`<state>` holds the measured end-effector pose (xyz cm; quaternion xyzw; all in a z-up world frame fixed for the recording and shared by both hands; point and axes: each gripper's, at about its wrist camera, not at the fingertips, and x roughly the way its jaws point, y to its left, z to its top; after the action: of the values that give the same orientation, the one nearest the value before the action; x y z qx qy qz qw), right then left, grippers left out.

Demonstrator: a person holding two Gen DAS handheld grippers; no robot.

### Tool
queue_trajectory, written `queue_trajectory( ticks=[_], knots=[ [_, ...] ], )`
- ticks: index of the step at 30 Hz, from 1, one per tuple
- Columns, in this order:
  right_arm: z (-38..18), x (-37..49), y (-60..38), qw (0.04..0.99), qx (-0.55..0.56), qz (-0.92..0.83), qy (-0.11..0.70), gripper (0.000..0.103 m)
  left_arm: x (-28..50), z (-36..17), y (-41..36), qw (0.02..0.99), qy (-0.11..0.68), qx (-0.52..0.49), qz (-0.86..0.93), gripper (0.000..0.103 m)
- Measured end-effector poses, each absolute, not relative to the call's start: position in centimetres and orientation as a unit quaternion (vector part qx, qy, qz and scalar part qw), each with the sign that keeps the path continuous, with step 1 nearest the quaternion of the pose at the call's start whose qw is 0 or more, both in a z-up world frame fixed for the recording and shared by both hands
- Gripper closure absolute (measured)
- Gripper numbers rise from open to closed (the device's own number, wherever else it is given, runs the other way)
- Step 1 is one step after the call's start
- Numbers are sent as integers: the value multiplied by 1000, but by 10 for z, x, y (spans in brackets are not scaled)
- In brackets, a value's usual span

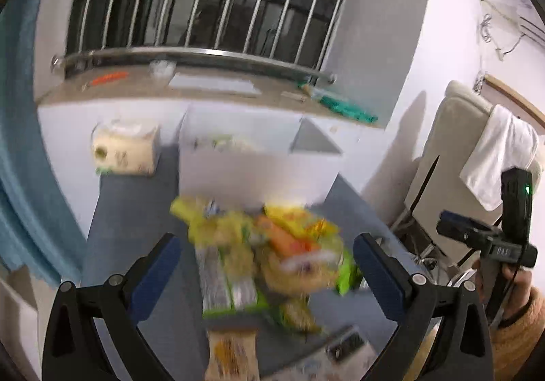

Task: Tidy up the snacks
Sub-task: 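Grasp the black-grey snack bag with the right gripper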

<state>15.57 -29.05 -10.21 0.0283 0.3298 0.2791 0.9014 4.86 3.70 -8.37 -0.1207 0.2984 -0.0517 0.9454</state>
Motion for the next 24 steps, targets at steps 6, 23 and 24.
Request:
queue_trajectory(
  ticks=[6, 23, 24],
  knots=[
    [-153, 122, -305, 892, 46, 250, 373, 0, 28, -101, 36, 939, 311, -137, -48, 0],
    [-201, 179, -284, 860, 74, 262, 431, 0, 3, -138, 30, 921, 362, -138, -47, 0],
    [-204, 183, -280, 859, 69, 263, 433, 0, 1, -140, 31, 920, 364, -139, -45, 0]
  ],
)
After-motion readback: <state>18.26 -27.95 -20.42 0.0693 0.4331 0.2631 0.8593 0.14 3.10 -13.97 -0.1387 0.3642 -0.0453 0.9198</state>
